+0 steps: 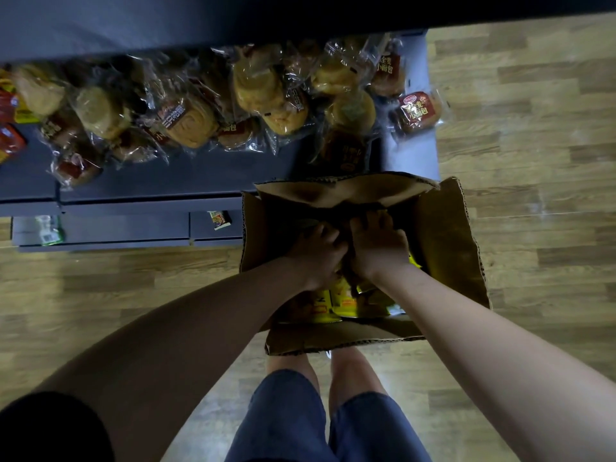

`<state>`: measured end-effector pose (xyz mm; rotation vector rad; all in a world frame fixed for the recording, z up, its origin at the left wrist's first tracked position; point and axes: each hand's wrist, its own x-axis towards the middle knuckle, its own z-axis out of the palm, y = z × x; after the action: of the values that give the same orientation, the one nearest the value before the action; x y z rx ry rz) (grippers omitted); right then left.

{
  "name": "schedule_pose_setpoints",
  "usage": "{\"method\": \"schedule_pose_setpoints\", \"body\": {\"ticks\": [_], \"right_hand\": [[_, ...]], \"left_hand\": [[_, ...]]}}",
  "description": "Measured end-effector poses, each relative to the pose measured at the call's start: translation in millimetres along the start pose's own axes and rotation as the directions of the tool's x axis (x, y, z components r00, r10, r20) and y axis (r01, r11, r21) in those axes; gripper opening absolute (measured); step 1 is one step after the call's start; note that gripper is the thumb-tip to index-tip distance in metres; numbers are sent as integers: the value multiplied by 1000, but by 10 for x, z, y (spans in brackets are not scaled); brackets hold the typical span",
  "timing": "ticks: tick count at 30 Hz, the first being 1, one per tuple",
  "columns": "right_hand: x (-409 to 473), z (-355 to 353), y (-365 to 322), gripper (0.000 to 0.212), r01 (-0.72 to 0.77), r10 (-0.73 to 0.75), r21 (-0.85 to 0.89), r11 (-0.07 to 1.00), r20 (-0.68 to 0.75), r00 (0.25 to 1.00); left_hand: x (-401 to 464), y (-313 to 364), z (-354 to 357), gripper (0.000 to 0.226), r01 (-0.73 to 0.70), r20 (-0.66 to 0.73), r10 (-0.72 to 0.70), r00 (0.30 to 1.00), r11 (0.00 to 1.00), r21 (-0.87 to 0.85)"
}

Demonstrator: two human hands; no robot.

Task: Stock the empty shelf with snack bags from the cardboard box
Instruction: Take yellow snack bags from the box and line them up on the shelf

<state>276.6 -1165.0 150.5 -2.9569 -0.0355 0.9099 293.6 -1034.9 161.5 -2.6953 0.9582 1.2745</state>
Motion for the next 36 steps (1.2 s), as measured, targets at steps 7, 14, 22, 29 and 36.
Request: {"method": "schedule_pose_setpoints", "body": {"ticks": [7,14,22,29,36], "right_hand": [[121,-97,-10,47,-69,72,-80,994,47,996],[225,-123,-52,44,-215,214,-8,977,159,964],[77,-190,-26,55,-168,166,8,986,135,977],[-233,-310,129,63,-164,147,178,970,105,984],[-650,-471,136,65,-83,143,389,917,-129,981]], "left_hand": [[82,-21,-62,67,47,56,-43,997,997,-56],[55,33,-110,63,105,56,-100,993,988,-112],[-258,91,-188,64,75,-79,-81,994,995,-71],[-549,104,-224,64,117,-254,-130,959,991,-66],[-870,149,-276,63,173,-376,-192,907,981,-83]]}}
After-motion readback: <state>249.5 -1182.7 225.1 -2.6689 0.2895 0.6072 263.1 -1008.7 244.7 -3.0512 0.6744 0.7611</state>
